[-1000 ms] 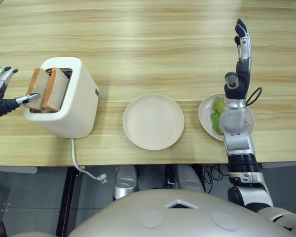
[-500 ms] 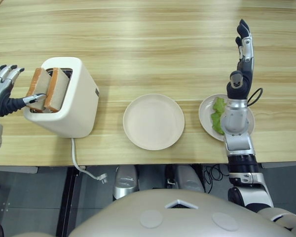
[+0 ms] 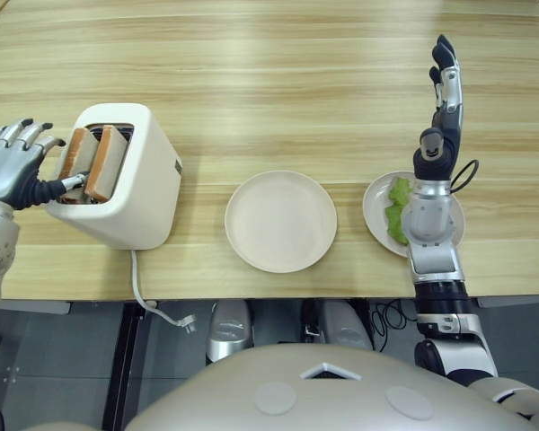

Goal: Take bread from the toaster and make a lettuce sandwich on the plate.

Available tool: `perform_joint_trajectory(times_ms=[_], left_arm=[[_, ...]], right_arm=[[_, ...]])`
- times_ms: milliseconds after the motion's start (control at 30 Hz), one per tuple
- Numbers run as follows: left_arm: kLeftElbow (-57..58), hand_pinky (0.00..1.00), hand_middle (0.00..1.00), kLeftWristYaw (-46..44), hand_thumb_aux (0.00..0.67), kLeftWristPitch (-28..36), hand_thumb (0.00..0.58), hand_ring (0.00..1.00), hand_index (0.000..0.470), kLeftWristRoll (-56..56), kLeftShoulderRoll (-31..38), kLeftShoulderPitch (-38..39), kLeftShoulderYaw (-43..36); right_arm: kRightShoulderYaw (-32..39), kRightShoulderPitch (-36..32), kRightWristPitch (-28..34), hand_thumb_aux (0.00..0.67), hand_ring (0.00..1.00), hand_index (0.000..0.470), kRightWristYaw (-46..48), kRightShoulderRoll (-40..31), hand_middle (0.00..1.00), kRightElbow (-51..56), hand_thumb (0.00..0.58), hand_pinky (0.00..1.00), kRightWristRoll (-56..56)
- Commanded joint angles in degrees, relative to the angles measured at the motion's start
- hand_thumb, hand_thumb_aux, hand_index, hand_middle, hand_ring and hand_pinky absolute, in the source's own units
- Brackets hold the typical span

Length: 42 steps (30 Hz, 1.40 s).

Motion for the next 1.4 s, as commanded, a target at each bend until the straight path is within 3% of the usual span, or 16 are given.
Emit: perform_joint_trajectory(times_ms=[33, 67, 100, 133, 567, 933, 1200, 1233, 1300, 1333, 1400], left_arm=[[2.7, 0.00, 0.00, -1.3, 0.541, -0.1, 0.559, 0.00, 0.372, 0.9, 0.6, 0.4, -2.8], [2.9, 0.00, 0.00, -1.4, 0.612, -0.2, 0.576, 0.00, 0.420, 0.8, 0.7, 0.3, -2.9], [3.1, 0.00, 0.00, -1.5, 0.612, -0.4, 0.576, 0.00, 0.420, 0.6, 0.7, 0.2, -3.0], [3.4, 0.00, 0.00, -1.6, 0.670, -0.7, 0.580, 0.00, 0.460, 0.0, 0.7, 0.1, -3.1], [1.4, 0.00, 0.00, -0.9, 0.670, -2.0, 0.580, 0.00, 0.460, -4.4, 0.1, -1.3, -0.2], [-8.3, 0.00, 0.00, -6.9, 0.670, 3.4, 0.580, 0.00, 0.460, -14.4, -1.8, -4.1, 9.5], [-11.5, 0.00, 0.00, -12.5, 0.670, 6.5, 0.580, 0.00, 0.460, -18.2, -2.3, -7.1, 10.7], [-11.6, 0.04, 0.04, -13.1, 0.670, 6.8, 0.580, 0.04, 0.460, -18.7, -2.4, -7.6, 10.7], [-11.7, 0.74, 0.74, -14.2, 0.670, 7.5, 0.580, 0.74, 0.460, -19.5, -2.3, -9.0, 10.5], [-11.7, 1.00, 1.00, -14.6, 0.670, 7.8, 0.580, 1.00, 0.460, -19.9, -2.2, -9.9, 10.4], [-11.2, 1.00, 1.00, -15.6, 0.670, 8.1, 0.580, 1.00, 0.460, -20.6, -1.8, -11.8, 10.1]], right_arm=[[-1.2, 0.1, 0.5, 0.000, 0.00, 0.000, -0.1, 0.0, 0.00, 0.6, 0.000, 0.00, 0.2], [-1.3, 0.1, 0.5, 0.000, 0.00, 0.000, -0.1, 0.1, 0.00, 0.5, 0.000, 0.00, 0.2], [-1.3, 0.1, 0.5, 0.000, 0.00, 0.000, 0.0, 0.1, 0.00, 0.5, 0.000, 0.00, 0.1], [-1.4, 0.1, 0.5, 0.000, 0.00, 0.000, 0.0, 0.2, 0.00, 0.5, 0.000, 0.00, 0.0], [-1.7, 0.1, 0.5, 0.000, 0.00, 0.000, 0.1, 0.4, 0.00, 0.3, 0.000, 0.00, -0.7], [-1.7, 0.3, 0.8, 0.000, 0.00, 0.000, 0.0, 0.8, 0.00, -0.3, 0.000, 0.00, -1.4], [-1.4, 0.7, 1.2, 0.000, 0.00, 0.000, 0.2, 1.1, 0.00, -1.4, 0.000, 0.00, -1.7], [-1.3, 0.7, 1.3, 0.000, 0.00, 0.000, 0.2, 1.1, 0.00, -1.5, 0.000, 0.00, -1.7], [-1.3, 0.8, 1.4, 0.000, 0.00, 0.000, 0.3, 1.2, 0.00, -1.7, 0.000, 0.00, -1.7], [-1.2, 0.8, 1.5, 0.000, 0.00, 0.000, 0.3, 1.3, 0.00, -1.8, 0.000, 0.00, -1.8], [-1.1, 0.8, 1.6, 0.000, 0.00, 0.000, 0.3, 1.4, 0.00, -1.9, 0.000, 0.00, -1.9]])
